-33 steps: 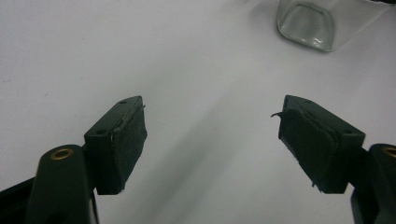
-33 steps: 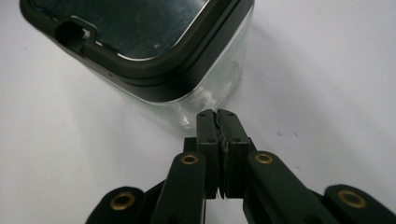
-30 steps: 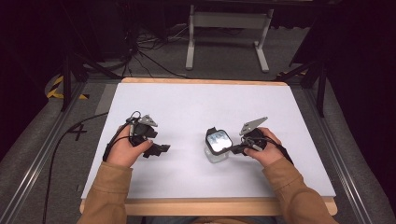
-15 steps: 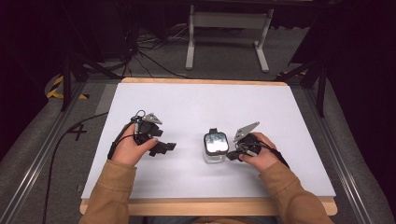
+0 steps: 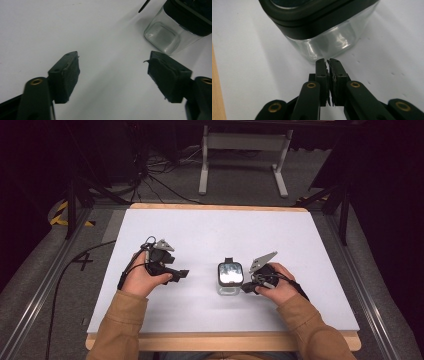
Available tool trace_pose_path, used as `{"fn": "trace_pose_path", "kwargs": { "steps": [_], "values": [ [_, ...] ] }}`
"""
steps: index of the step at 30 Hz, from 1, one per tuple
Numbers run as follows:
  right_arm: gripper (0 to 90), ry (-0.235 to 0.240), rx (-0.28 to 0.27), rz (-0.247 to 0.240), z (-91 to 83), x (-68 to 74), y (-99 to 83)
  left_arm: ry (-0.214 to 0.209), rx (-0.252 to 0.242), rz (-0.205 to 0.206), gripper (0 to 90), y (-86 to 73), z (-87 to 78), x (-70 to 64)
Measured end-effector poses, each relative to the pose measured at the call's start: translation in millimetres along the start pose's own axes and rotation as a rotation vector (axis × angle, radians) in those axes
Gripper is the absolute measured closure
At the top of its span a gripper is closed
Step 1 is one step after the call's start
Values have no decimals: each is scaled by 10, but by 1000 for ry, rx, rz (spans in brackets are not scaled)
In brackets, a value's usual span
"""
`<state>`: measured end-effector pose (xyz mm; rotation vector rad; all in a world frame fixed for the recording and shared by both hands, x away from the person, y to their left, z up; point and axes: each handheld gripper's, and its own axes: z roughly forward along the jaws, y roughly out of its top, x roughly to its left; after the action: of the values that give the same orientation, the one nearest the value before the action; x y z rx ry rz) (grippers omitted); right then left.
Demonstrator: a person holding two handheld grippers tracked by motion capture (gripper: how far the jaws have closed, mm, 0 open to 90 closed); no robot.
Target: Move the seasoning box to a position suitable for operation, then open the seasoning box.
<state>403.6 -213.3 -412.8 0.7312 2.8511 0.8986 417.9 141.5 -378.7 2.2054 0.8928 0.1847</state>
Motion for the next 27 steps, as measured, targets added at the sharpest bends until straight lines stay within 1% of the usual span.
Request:
{"fn": "trace_pose_path", "kwargs": {
  "steps": [1, 2, 3, 4, 5, 6, 7, 8, 9, 11, 12, 13, 14, 16, 19, 22, 23, 24, 25, 27],
  "values": [
    [864, -6, -6, 4, -39, -9, -7, -6, -7, 11, 344, 35, -28, -20],
    [865, -29, -21, 11, -106, -30, -24, -11, -35, 20, 400, 58, -39, -37],
    [866, -41, -38, 22, -153, -45, -39, -20, -50, 25, 427, 80, -49, -50],
    [866, -48, -49, 28, -190, -56, -53, -40, -61, 25, 458, 123, -63, -73],
    [866, -58, -61, 38, -250, -72, -80, -58, -79, 27, 521, 157, -64, -90],
    [866, -68, -71, 44, -292, -83, -104, -72, -94, 24, 552, 181, -59, -109],
    [866, -75, -78, 50, -322, -92, -124, -83, -106, 30, 563, 213, -52, -131],
    [866, -80, -88, 57, -360, -102, -146, -91, -116, 51, 585, 251, -43, -151],
    [866, -89, -98, 66, -403, -113, -171, -94, -122, 54, 603, 282, -37, -172],
    [866, -101, -117, 78, -460, -116, -207, -118, -156, 48, 625, 348, -19, -203],
    [866, -108, -123, 81, -489, -112, -230, -142, -171, 37, 644, 377, -11, -215],
    [865, -112, -129, 89, -507, -102, -248, -157, -194, 29, 659, 412, 5, -227],
    [864, -115, -131, 88, -521, -94, -268, -169, -198, 26, 666, 438, 13, -236],
    [863, -119, -130, 93, -534, -74, -299, -179, -222, 34, 681, 507, 68, -267],
    [861, -123, -133, 99, -554, -34, -345, -199, -214, 52, 698, 611, 188, -313],
    [860, -132, -131, 105, -570, 9, -397, -228, -210, 52, 721, 690, 315, -346],
    [860, -132, -131, 105, -570, 9, -397, -228, -210, 52, 723, 690, 315, -346],
    [860, -134, -134, 107, -580, 19, -414, -239, -208, 45, 723, 716, 360, -360],
    [858, -138, -134, 111, -591, 32, -438, -248, -214, 46, 723, 742, 407, -370],
    [856, -142, -134, 120, -614, 52, -485, -257, -203, 51, 719, 780, 473, -397]
  ]
}}
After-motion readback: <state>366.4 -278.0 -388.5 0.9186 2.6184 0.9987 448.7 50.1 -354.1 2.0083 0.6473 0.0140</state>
